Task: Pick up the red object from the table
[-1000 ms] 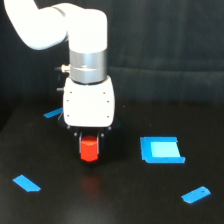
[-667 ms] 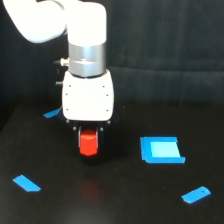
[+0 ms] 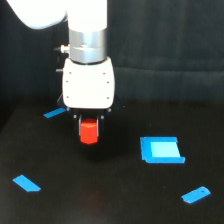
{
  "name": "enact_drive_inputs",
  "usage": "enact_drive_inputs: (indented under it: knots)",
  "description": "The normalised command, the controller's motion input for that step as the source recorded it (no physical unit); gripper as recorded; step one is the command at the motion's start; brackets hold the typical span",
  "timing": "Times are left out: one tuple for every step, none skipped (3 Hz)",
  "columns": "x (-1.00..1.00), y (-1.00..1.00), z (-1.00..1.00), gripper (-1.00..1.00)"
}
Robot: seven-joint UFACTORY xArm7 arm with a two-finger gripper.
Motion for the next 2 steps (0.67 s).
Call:
enact_drive_inputs:
  knots:
    - [0.05,0.02,0.77,-0.96]
    - [0.05,-0.07,0.85,-0.97]
